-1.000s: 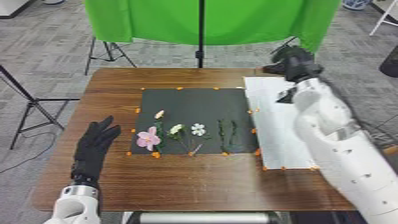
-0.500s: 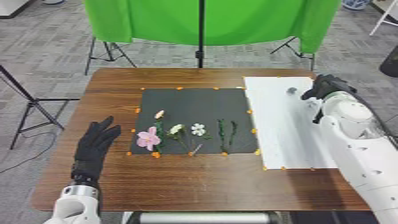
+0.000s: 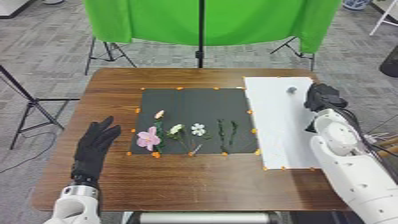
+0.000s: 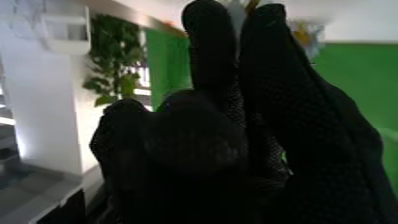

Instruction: Arrange flowers

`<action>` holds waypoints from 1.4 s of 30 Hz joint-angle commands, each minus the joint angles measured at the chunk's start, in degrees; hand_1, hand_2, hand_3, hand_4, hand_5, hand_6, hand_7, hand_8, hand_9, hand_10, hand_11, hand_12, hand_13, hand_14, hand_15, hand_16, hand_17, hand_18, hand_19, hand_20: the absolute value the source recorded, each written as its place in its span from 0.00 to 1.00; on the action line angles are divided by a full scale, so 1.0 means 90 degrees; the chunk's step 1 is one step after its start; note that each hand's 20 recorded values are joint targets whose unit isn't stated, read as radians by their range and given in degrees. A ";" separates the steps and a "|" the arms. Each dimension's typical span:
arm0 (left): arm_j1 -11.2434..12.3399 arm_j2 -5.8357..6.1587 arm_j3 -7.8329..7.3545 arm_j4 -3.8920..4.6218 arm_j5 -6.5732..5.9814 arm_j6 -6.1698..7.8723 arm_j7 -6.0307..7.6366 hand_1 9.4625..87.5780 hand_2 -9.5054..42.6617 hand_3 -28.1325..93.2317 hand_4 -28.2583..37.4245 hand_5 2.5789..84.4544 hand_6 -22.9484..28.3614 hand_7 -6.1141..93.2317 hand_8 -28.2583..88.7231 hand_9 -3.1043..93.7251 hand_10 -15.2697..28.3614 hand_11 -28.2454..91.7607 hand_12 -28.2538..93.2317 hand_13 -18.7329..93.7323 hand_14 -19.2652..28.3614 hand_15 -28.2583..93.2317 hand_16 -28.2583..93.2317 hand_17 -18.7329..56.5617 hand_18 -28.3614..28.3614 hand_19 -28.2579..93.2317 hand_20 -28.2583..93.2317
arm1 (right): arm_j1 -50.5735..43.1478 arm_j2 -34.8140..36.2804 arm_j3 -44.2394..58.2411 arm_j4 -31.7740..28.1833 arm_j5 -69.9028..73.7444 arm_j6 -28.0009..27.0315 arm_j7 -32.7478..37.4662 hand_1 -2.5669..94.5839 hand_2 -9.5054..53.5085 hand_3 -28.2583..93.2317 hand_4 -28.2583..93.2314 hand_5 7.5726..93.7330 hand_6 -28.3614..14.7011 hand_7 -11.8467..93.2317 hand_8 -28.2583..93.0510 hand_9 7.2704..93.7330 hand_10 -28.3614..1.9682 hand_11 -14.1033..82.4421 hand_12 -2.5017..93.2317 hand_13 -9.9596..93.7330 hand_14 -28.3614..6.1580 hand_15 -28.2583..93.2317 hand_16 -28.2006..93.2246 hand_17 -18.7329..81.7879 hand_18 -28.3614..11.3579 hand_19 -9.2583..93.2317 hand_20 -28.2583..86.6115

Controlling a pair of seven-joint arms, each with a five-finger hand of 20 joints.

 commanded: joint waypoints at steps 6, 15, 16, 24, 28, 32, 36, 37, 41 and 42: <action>0.0001 -0.0042 0.0049 0.0033 0.0042 -0.0039 -0.0027 0.11 0.30 0.76 0.00 0.47 0.52 0.13 0.19 0.48 0.65 0.36 0.34 0.47 0.69 0.31 0.25 0.32 0.67 0.24 0.37 | 0.0688 0.0264 -0.1565 -0.1711 0.1402 -0.0154 -0.0545 0.68 0.00 0.68 0.09 0.84 0.69 0.31 0.30 0.99 0.64 0.21 0.40 0.99 0.80 0.73 0.51 0.86 0.45 1.00 0.78; 0.0024 -0.0068 0.0038 0.0034 0.0035 -0.0036 -0.0027 0.11 0.30 0.76 0.00 0.47 0.52 0.13 0.19 0.49 0.65 0.36 0.34 0.47 0.70 0.31 0.25 0.32 0.67 0.24 0.37 | 0.1005 -0.0098 -0.2474 -0.1602 0.1648 -0.0793 -0.0910 0.66 0.00 0.69 0.08 0.84 0.69 0.31 0.30 0.98 0.63 0.21 0.40 0.99 0.80 0.73 0.52 0.86 0.45 1.00 0.78; 0.0030 -0.0066 0.0041 0.0036 0.0028 -0.0033 -0.0025 0.11 0.30 0.76 0.00 0.47 0.52 0.13 0.19 0.49 0.65 0.36 0.34 0.47 0.70 0.31 0.25 0.32 0.67 0.24 0.37 | 0.0989 -0.0105 -0.2492 -0.1618 0.1675 -0.0868 -0.0909 0.65 0.00 0.69 0.08 0.84 0.69 0.31 0.30 0.98 0.63 0.21 0.40 0.98 0.80 0.73 0.52 0.85 0.45 1.00 0.78; 0.0063 -0.0065 0.0010 0.0027 0.0014 -0.0048 -0.0006 0.11 0.30 0.75 0.00 0.48 0.52 0.13 0.19 0.49 0.65 0.36 0.34 0.47 0.70 0.31 0.25 0.32 0.67 0.24 0.37 | 0.0782 -0.0036 -0.2538 -0.1788 0.1616 -0.1171 -0.0940 0.63 0.00 0.69 0.07 0.82 0.70 0.31 0.29 0.96 0.61 0.24 0.38 0.98 0.79 0.73 0.51 0.85 0.44 1.00 0.78; 0.0054 -0.0065 0.0007 0.0034 0.0020 -0.0074 -0.0012 0.11 0.29 0.76 0.00 0.48 0.52 0.13 0.19 0.49 0.65 0.36 0.34 0.47 0.70 0.31 0.25 0.32 0.68 0.24 0.37 | 0.0718 -0.0018 -0.2501 -0.1817 0.1676 -0.1294 -0.0941 0.62 0.00 0.68 0.08 0.80 0.69 0.30 0.29 0.94 0.57 0.27 0.36 0.97 0.79 0.73 0.52 0.84 0.44 1.00 0.78; 0.0052 -0.0067 0.0006 0.0036 0.0023 -0.0064 -0.0016 0.11 0.29 0.76 0.00 0.48 0.52 0.13 0.19 0.49 0.65 0.36 0.34 0.47 0.70 0.31 0.25 0.32 0.68 0.24 0.37 | 0.0687 -0.0006 -0.2462 -0.1837 0.1693 -0.1399 -0.0968 0.61 0.00 0.67 0.09 0.78 0.69 0.30 0.29 0.91 0.55 0.31 0.33 0.97 0.78 0.73 0.51 0.84 0.44 1.00 0.78; 0.0049 -0.0065 0.0009 0.0039 0.0034 -0.0088 -0.0031 0.11 0.29 0.76 0.00 0.48 0.52 0.13 0.19 0.49 0.65 0.36 0.34 0.47 0.70 0.31 0.25 0.32 0.68 0.24 0.37 | 0.0670 0.0007 -0.2383 -0.1870 0.1695 -0.1452 -0.0982 0.57 0.00 0.67 0.10 0.75 0.68 0.30 0.28 0.89 0.52 0.36 0.27 0.97 0.78 0.73 0.52 0.84 0.44 1.00 0.77; 0.0052 -0.0067 0.0007 0.0035 0.0037 -0.0086 -0.0033 0.11 0.29 0.76 0.00 0.48 0.52 0.13 0.19 0.49 0.65 0.36 0.34 0.47 0.70 0.31 0.25 0.32 0.68 0.24 0.37 | 0.0669 0.0008 -0.2359 -0.1878 0.1672 -0.1435 -0.0993 0.54 0.00 0.70 0.09 0.74 0.69 0.29 0.27 0.89 0.52 0.37 0.25 0.97 0.78 0.73 0.52 0.84 0.44 1.00 0.77; 0.0064 -0.0064 -0.0002 0.0024 0.0040 -0.0092 -0.0049 0.11 0.29 0.76 0.00 0.47 0.52 0.13 0.19 0.49 0.65 0.36 0.34 0.47 0.70 0.31 0.25 0.32 0.68 0.24 0.37 | 0.0677 0.0038 -0.2210 -0.1968 0.1695 -0.1438 -0.0971 0.46 0.00 0.76 0.07 0.72 0.69 0.29 0.16 0.88 0.51 0.38 0.25 0.97 0.77 0.72 0.52 0.84 0.44 1.00 0.77; 0.0070 -0.0060 -0.0004 0.0021 0.0036 -0.0094 -0.0045 0.11 0.29 0.76 0.00 0.47 0.52 0.13 0.19 0.49 0.65 0.36 0.34 0.47 0.70 0.31 0.25 0.32 0.68 0.24 0.37 | 0.0675 0.0046 -0.2144 -0.2009 0.1701 -0.1472 -0.0949 0.44 0.00 0.76 0.06 0.72 0.69 0.29 0.15 0.88 0.51 0.38 0.25 0.97 0.77 0.72 0.52 0.84 0.43 1.00 0.77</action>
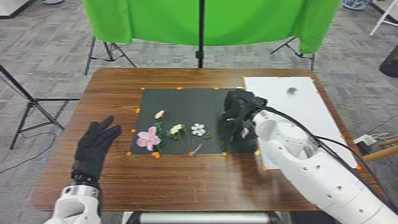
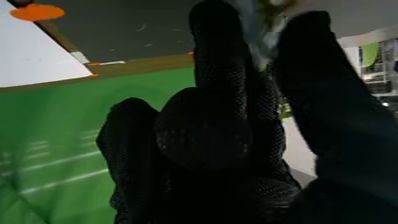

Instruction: Arrange flowers

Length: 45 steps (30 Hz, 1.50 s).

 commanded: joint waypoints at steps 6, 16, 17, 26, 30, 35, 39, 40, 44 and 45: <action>0.0107 -0.0035 -0.0016 0.0002 0.0040 -0.0069 -0.0059 0.11 0.28 0.76 0.00 0.47 0.52 0.13 0.19 0.49 0.65 0.36 0.34 0.47 0.69 0.31 0.25 0.32 0.68 0.24 0.37 | 0.0074 0.0076 0.0799 -0.0221 -0.0029 0.0094 0.0143 0.37 0.00 0.76 0.07 0.71 0.68 0.28 0.15 0.89 0.49 0.38 0.25 0.97 0.75 0.72 0.52 0.84 0.42 1.00 0.77; 0.0079 -0.0001 -0.0026 0.0004 0.0042 -0.0064 -0.0117 0.11 0.28 0.76 0.00 0.47 0.52 0.13 0.19 0.48 0.64 0.36 0.34 0.47 0.69 0.31 0.25 0.32 0.68 0.24 0.37 | 0.0073 0.0208 0.1593 0.0148 0.0107 0.0481 0.0679 0.35 0.00 0.76 0.10 0.71 0.65 0.27 0.16 0.87 0.46 0.38 0.26 0.95 0.71 0.72 0.52 0.82 0.38 1.00 0.77; 0.0078 0.0001 -0.0026 0.0007 0.0044 -0.0057 -0.0116 0.11 0.28 0.76 0.00 0.47 0.52 0.13 0.19 0.48 0.64 0.36 0.34 0.47 0.69 0.31 0.25 0.32 0.68 0.24 0.37 | 0.0007 0.0245 0.1596 0.0059 0.0242 0.0476 0.0609 0.35 0.00 0.76 0.10 0.71 0.65 0.27 0.16 0.87 0.46 0.38 0.26 0.95 0.71 0.72 0.52 0.81 0.38 1.00 0.77; 0.0011 0.0005 -0.0002 0.0026 0.0054 -0.0101 -0.0112 0.11 0.28 0.76 0.00 0.47 0.52 0.13 0.19 0.49 0.65 0.36 0.34 0.47 0.70 0.31 0.25 0.32 0.68 0.24 0.37 | 0.0227 0.0271 0.0691 -0.0885 0.0990 -0.1101 -0.0316 0.39 0.24 0.81 0.23 0.70 0.68 0.26 0.26 0.93 0.50 0.49 0.29 0.96 0.69 0.74 0.51 0.82 0.38 1.00 0.78; -0.0020 -0.0015 0.0029 0.0047 0.0050 -0.0114 -0.0101 0.11 0.28 0.76 0.00 0.47 0.52 0.13 0.19 0.49 0.65 0.36 0.34 0.47 0.70 0.31 0.25 0.32 0.68 0.24 0.37 | 0.0484 0.0115 0.0236 -0.1092 0.1155 -0.1812 -0.0446 0.36 0.32 0.84 0.29 0.62 0.71 0.26 0.15 0.94 0.51 0.58 0.30 0.97 0.69 0.75 0.50 0.84 0.37 1.00 0.79; -0.0014 -0.0034 0.0048 0.0054 0.0044 -0.0071 -0.0080 0.11 0.28 0.76 0.00 0.48 0.52 0.13 0.19 0.50 0.66 0.36 0.34 0.47 0.71 0.32 0.25 0.32 0.68 0.24 0.37 | 0.0614 -0.0058 -0.0125 -0.1025 0.0944 -0.2086 -0.0443 0.35 0.36 0.84 0.31 0.56 0.73 0.25 0.14 0.95 0.52 0.61 0.29 0.98 0.69 0.77 0.50 0.85 0.37 1.00 0.81; -0.0002 -0.0025 0.0031 0.0060 0.0042 -0.0065 -0.0072 0.11 0.28 0.76 0.00 0.48 0.52 0.13 0.19 0.50 0.66 0.36 0.34 0.47 0.71 0.31 0.25 0.32 0.68 0.24 0.37 | 0.0622 -0.0087 -0.0208 -0.0924 0.0843 -0.2263 -0.0332 0.35 0.36 0.84 0.32 0.55 0.73 0.25 0.14 0.95 0.52 0.62 0.29 0.98 0.69 0.77 0.50 0.86 0.36 1.00 0.82; 0.0001 -0.0026 0.0025 0.0061 0.0032 -0.0059 -0.0065 0.11 0.29 0.76 0.00 0.48 0.52 0.13 0.19 0.50 0.66 0.36 0.34 0.47 0.71 0.31 0.25 0.32 0.68 0.24 0.37 | 0.0633 -0.0097 -0.0224 -0.0883 0.0795 -0.2303 -0.0319 0.35 0.36 0.84 0.32 0.55 0.73 0.25 0.14 0.95 0.52 0.62 0.29 0.99 0.69 0.77 0.50 0.86 0.36 1.00 0.82; 0.0035 -0.0037 0.0008 0.0048 0.0026 -0.0075 -0.0052 0.11 0.29 0.75 0.00 0.48 0.52 0.13 0.19 0.50 0.66 0.36 0.34 0.47 0.71 0.31 0.25 0.32 0.68 0.24 0.37 | 0.0660 -0.0118 -0.0261 -0.0731 0.0649 -0.2500 -0.0237 0.34 0.36 0.84 0.32 0.56 0.72 0.25 0.14 0.95 0.52 0.62 0.29 0.99 0.70 0.77 0.50 0.86 0.36 1.00 0.82; 0.0045 -0.0033 0.0008 0.0042 0.0026 -0.0065 -0.0049 0.11 0.29 0.75 0.00 0.48 0.52 0.13 0.19 0.50 0.66 0.36 0.34 0.47 0.71 0.31 0.25 0.32 0.68 0.24 0.37 | 0.0659 -0.0114 -0.0280 -0.0690 0.0647 -0.2476 -0.0220 0.34 0.36 0.84 0.32 0.56 0.72 0.25 0.14 0.95 0.52 0.62 0.29 0.99 0.70 0.77 0.50 0.86 0.36 1.00 0.82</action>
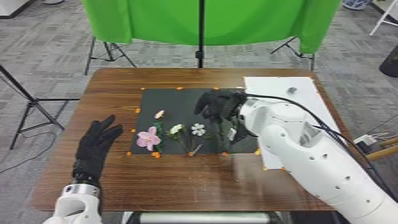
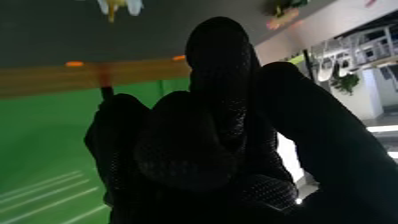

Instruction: Arrange flowers

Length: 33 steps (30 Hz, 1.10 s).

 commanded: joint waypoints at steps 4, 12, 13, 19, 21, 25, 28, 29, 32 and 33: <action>0.0124 -0.0052 -0.0015 0.0020 0.0010 -0.0022 0.0016 0.11 0.29 0.75 0.00 0.48 0.52 0.13 0.19 0.50 0.66 0.36 0.34 0.47 0.71 0.31 0.25 0.32 0.68 0.24 0.37 | 0.0042 -0.0042 -0.0064 0.0393 -0.0403 -0.0217 0.0222 0.34 0.37 0.84 0.31 0.57 0.71 0.25 0.14 0.96 0.52 0.62 0.29 0.99 0.70 0.77 0.50 0.86 0.36 1.00 0.82; 0.0118 -0.0053 -0.0007 0.0021 0.0013 -0.0041 0.0019 0.11 0.29 0.75 0.00 0.47 0.52 0.13 0.19 0.49 0.65 0.36 0.34 0.47 0.70 0.31 0.25 0.32 0.68 0.24 0.37 | 0.0000 -0.0123 0.0102 0.0561 -0.0503 0.0019 0.0376 0.34 0.37 0.84 0.31 0.57 0.71 0.25 0.14 0.96 0.52 0.62 0.29 0.99 0.70 0.77 0.50 0.86 0.36 1.00 0.82; 0.0122 -0.0051 -0.0008 0.0022 0.0014 -0.0047 0.0019 0.11 0.29 0.75 0.00 0.47 0.52 0.13 0.19 0.49 0.65 0.36 0.34 0.47 0.70 0.31 0.25 0.32 0.68 0.24 0.37 | -0.0016 -0.0129 0.0139 0.0570 -0.0513 0.0040 0.0386 0.34 0.37 0.84 0.31 0.57 0.70 0.25 0.14 0.96 0.52 0.62 0.29 0.99 0.70 0.77 0.50 0.86 0.36 1.00 0.82; 0.0098 -0.0043 -0.0010 0.0033 0.0010 -0.0038 0.0002 0.11 0.29 0.76 0.00 0.47 0.52 0.13 0.19 0.49 0.65 0.36 0.34 0.47 0.70 0.31 0.25 0.32 0.68 0.24 0.37 | -0.0022 -0.0096 0.0238 0.0570 -0.0450 0.0087 0.0453 0.33 0.38 0.84 0.31 0.57 0.70 0.25 0.14 0.96 0.52 0.62 0.29 0.99 0.70 0.77 0.50 0.86 0.36 1.00 0.82; 0.0080 -0.0042 -0.0006 0.0041 0.0016 -0.0032 -0.0005 0.11 0.29 0.75 0.00 0.47 0.52 0.13 0.19 0.49 0.65 0.36 0.34 0.47 0.70 0.31 0.25 0.32 0.68 0.24 0.37 | -0.0007 -0.0079 0.0228 0.0576 -0.0481 -0.0004 0.0443 0.33 0.38 0.84 0.31 0.57 0.70 0.25 0.14 0.96 0.52 0.62 0.29 0.99 0.70 0.77 0.50 0.86 0.36 1.00 0.82; 0.0073 -0.0047 0.0000 0.0039 0.0014 -0.0046 0.0003 0.11 0.28 0.76 0.00 0.47 0.52 0.13 0.19 0.49 0.65 0.36 0.34 0.47 0.70 0.31 0.25 0.32 0.68 0.24 0.37 | -0.0016 -0.0024 0.0199 0.0553 -0.0507 -0.0060 0.0437 0.33 0.37 0.84 0.31 0.58 0.70 0.25 0.14 0.96 0.52 0.62 0.29 0.99 0.70 0.77 0.50 0.86 0.36 1.00 0.82; 0.0079 -0.0047 -0.0005 0.0034 0.0016 -0.0042 0.0000 0.11 0.28 0.75 0.00 0.47 0.52 0.13 0.19 0.49 0.65 0.36 0.34 0.47 0.70 0.31 0.25 0.32 0.68 0.24 0.37 | 0.0002 0.0032 0.0178 0.0544 -0.0527 -0.0060 0.0431 0.33 0.37 0.84 0.31 0.58 0.70 0.25 0.14 0.96 0.52 0.62 0.29 0.99 0.70 0.77 0.50 0.86 0.37 1.00 0.82; 0.0082 -0.0046 -0.0005 0.0030 0.0014 -0.0032 0.0002 0.11 0.28 0.75 0.00 0.47 0.52 0.13 0.19 0.49 0.65 0.36 0.34 0.47 0.70 0.31 0.25 0.32 0.68 0.24 0.37 | 0.0005 0.0063 0.0170 0.0531 -0.0500 -0.0059 0.0452 0.33 0.37 0.84 0.31 0.58 0.70 0.25 0.14 0.96 0.52 0.62 0.29 0.99 0.70 0.77 0.50 0.86 0.37 1.00 0.82; 0.0116 -0.0044 -0.0019 0.0016 0.0014 -0.0034 0.0010 0.11 0.28 0.75 0.00 0.47 0.52 0.13 0.19 0.48 0.65 0.36 0.34 0.47 0.69 0.31 0.25 0.32 0.68 0.24 0.37 | -0.0008 0.0130 0.0164 0.0513 -0.0526 -0.0072 0.0461 0.33 0.37 0.84 0.31 0.58 0.69 0.25 0.14 0.96 0.52 0.62 0.29 0.99 0.70 0.77 0.50 0.86 0.36 1.00 0.82; 0.0122 -0.0045 -0.0021 0.0014 0.0012 -0.0035 0.0016 0.11 0.28 0.75 0.00 0.47 0.52 0.13 0.19 0.48 0.65 0.36 0.34 0.47 0.69 0.31 0.25 0.32 0.68 0.24 0.37 | -0.0013 0.0147 0.0157 0.0511 -0.0526 -0.0055 0.0483 0.33 0.37 0.84 0.31 0.58 0.69 0.25 0.14 0.96 0.52 0.62 0.29 0.99 0.70 0.77 0.50 0.86 0.37 1.00 0.82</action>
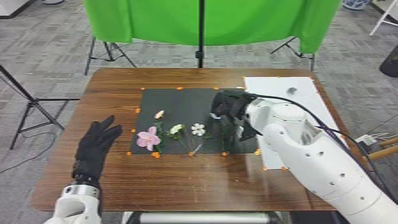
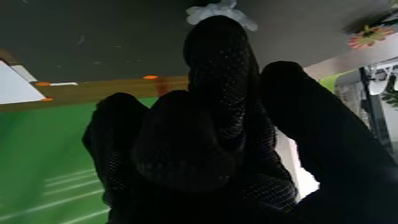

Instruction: Arrange flowers

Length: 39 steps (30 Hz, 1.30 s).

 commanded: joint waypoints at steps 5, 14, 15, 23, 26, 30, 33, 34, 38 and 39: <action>0.0106 -0.0040 -0.0022 0.0002 0.0018 -0.0045 -0.0022 0.11 0.28 0.75 0.00 0.47 0.52 0.13 0.19 0.48 0.65 0.36 0.34 0.46 0.69 0.31 0.25 0.32 0.68 0.24 0.37 | 0.0019 0.0246 -0.0006 -0.0047 -0.0139 -0.0136 0.0055 0.33 0.36 0.84 0.30 0.59 0.69 0.25 0.14 0.96 0.52 0.62 0.29 0.99 0.70 0.77 0.50 0.86 0.37 1.00 0.82; 0.0084 -0.0023 -0.0022 0.0004 0.0004 -0.0041 -0.0067 0.11 0.28 0.75 0.00 0.47 0.52 0.13 0.19 0.48 0.65 0.37 0.34 0.47 0.69 0.31 0.25 0.32 0.68 0.24 0.37 | 0.0032 0.0299 0.0071 -0.0097 -0.0150 -0.0094 0.0117 0.33 0.36 0.84 0.30 0.59 0.68 0.24 0.14 0.96 0.52 0.62 0.29 0.99 0.70 0.77 0.50 0.86 0.36 1.00 0.82; 0.0084 -0.0020 -0.0024 0.0002 0.0020 -0.0039 -0.0079 0.11 0.28 0.75 0.00 0.47 0.52 0.13 0.19 0.48 0.65 0.37 0.34 0.47 0.69 0.31 0.25 0.32 0.68 0.24 0.37 | 0.0029 0.0310 0.0073 -0.0103 -0.0140 -0.0112 0.0133 0.32 0.36 0.84 0.30 0.59 0.68 0.24 0.14 0.96 0.52 0.62 0.29 0.99 0.70 0.77 0.50 0.86 0.37 1.00 0.82; 0.0108 -0.0022 -0.0034 -0.0004 0.0003 -0.0050 -0.0081 0.11 0.28 0.75 0.00 0.47 0.52 0.12 0.19 0.48 0.64 0.37 0.34 0.47 0.70 0.31 0.25 0.32 0.68 0.24 0.37 | -0.0038 0.0299 0.0191 -0.0117 -0.0163 -0.0113 0.0210 0.32 0.36 0.84 0.30 0.60 0.67 0.24 0.15 0.96 0.52 0.62 0.29 0.99 0.70 0.77 0.50 0.86 0.36 1.00 0.82; 0.0076 -0.0012 -0.0024 0.0005 0.0005 -0.0056 -0.0099 0.11 0.28 0.75 0.00 0.47 0.52 0.12 0.19 0.48 0.65 0.37 0.34 0.47 0.70 0.31 0.25 0.32 0.68 0.24 0.37 | -0.0011 0.0314 0.0222 -0.0098 -0.0183 -0.0193 0.0245 0.32 0.36 0.84 0.30 0.61 0.67 0.24 0.15 0.96 0.52 0.62 0.29 0.99 0.70 0.77 0.50 0.86 0.37 1.00 0.82; 0.0091 -0.0013 -0.0026 -0.0002 0.0002 -0.0044 -0.0104 0.11 0.28 0.75 0.00 0.47 0.52 0.12 0.19 0.48 0.65 0.37 0.34 0.47 0.69 0.31 0.25 0.32 0.68 0.24 0.37 | -0.0005 0.0362 0.0245 -0.0118 -0.0160 -0.0333 0.0279 0.32 0.36 0.83 0.30 0.63 0.65 0.24 0.15 0.96 0.52 0.61 0.29 0.99 0.70 0.77 0.50 0.86 0.36 1.00 0.82; 0.0094 -0.0018 -0.0020 -0.0002 -0.0001 -0.0037 -0.0089 0.11 0.28 0.75 0.00 0.47 0.52 0.12 0.19 0.48 0.65 0.37 0.34 0.46 0.69 0.31 0.25 0.32 0.68 0.24 0.37 | -0.0040 0.0371 0.0320 -0.0170 -0.0102 -0.0288 0.0320 0.32 0.37 0.83 0.29 0.64 0.64 0.24 0.15 0.96 0.52 0.61 0.29 0.99 0.70 0.77 0.50 0.86 0.36 1.00 0.82; 0.0096 -0.0022 -0.0024 -0.0004 -0.0002 -0.0037 -0.0083 0.11 0.28 0.75 0.00 0.47 0.52 0.12 0.19 0.48 0.65 0.37 0.34 0.46 0.69 0.31 0.25 0.32 0.68 0.24 0.37 | -0.0064 0.0388 0.0337 -0.0195 -0.0038 -0.0139 0.0313 0.32 0.36 0.83 0.29 0.65 0.64 0.24 0.15 0.96 0.52 0.61 0.29 0.99 0.70 0.77 0.50 0.86 0.36 1.00 0.82; 0.0081 -0.0024 -0.0023 0.0004 -0.0008 -0.0024 -0.0064 0.11 0.28 0.75 0.00 0.47 0.52 0.12 0.19 0.48 0.65 0.37 0.34 0.46 0.69 0.31 0.25 0.32 0.68 0.24 0.37 | -0.0142 0.0427 0.0362 -0.0375 0.0087 0.0354 0.0215 0.32 0.36 0.83 0.29 0.65 0.64 0.24 0.15 0.96 0.52 0.61 0.29 0.99 0.70 0.76 0.50 0.86 0.37 1.00 0.82; 0.0081 -0.0027 -0.0021 0.0005 -0.0004 -0.0022 -0.0060 0.11 0.28 0.75 0.00 0.47 0.52 0.12 0.19 0.48 0.65 0.37 0.34 0.46 0.69 0.31 0.25 0.32 0.68 0.24 0.37 | -0.0137 0.0428 0.0345 -0.0421 0.0094 0.0432 0.0204 0.32 0.36 0.83 0.29 0.65 0.64 0.23 0.15 0.96 0.52 0.61 0.30 0.99 0.70 0.76 0.50 0.86 0.36 1.00 0.82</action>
